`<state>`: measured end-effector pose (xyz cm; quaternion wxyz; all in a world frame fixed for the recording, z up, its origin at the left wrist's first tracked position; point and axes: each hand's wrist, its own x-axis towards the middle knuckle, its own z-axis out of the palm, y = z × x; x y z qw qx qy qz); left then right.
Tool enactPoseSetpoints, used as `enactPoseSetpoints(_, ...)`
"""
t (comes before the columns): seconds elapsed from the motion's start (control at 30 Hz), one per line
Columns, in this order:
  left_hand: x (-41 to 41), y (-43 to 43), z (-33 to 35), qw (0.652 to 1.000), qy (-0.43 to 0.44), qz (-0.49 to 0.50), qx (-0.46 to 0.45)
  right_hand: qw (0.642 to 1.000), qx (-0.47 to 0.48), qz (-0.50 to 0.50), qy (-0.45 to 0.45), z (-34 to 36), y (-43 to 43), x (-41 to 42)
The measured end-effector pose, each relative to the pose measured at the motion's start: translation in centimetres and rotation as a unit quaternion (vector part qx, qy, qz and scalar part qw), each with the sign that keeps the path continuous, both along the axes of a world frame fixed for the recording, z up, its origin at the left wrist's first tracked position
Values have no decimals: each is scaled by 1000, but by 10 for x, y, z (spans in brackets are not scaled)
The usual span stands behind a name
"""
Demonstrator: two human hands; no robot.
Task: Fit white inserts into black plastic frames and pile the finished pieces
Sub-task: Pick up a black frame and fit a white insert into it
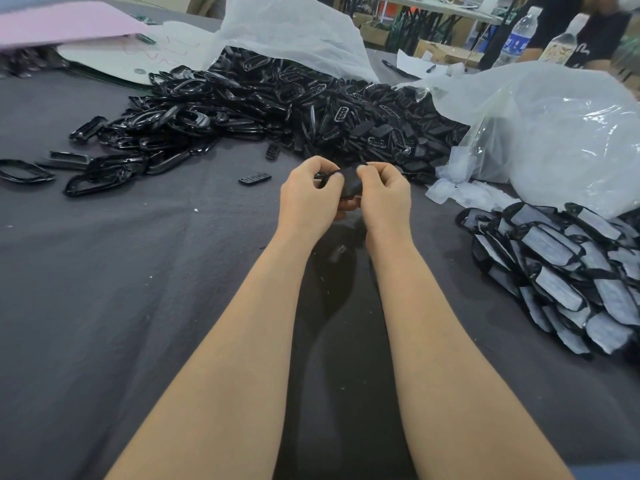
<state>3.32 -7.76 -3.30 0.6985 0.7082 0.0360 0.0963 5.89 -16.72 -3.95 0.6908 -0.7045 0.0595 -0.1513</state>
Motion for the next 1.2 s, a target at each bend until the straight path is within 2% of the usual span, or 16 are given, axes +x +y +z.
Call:
enactPoseSetpoints(0.17,3,2,-2,1000,4,13,10,998,-4,61,17,-1,1,-2)
enactPoseSetpoints(0.4,2,1,-1,1000,-2,-9,-8,1000,-5,-2,0,1,-1,-2)
enactPoseSetpoints(0.6,3,0,-2,1000,3,-7,-17,1000,-21,-12,14,0,-2,-1)
enactPoseSetpoints(0.77,7,0,-4,1000,12,4,-6,999,-52,-13,11,-2,-4,1)
enactPoseSetpoints(0.97,9,2,-6,1000,9,19,-2,981,-194,3,-22,-3,-6,1)
enactPoseSetpoints(1.07,7,1,-6,1000,-3,24,-11,980,-195,-10,-20,-2,-6,1)
enactPoseSetpoints(1.2,7,2,-7,1000,-9,14,20,985,-172,-14,-12,-2,-5,1)
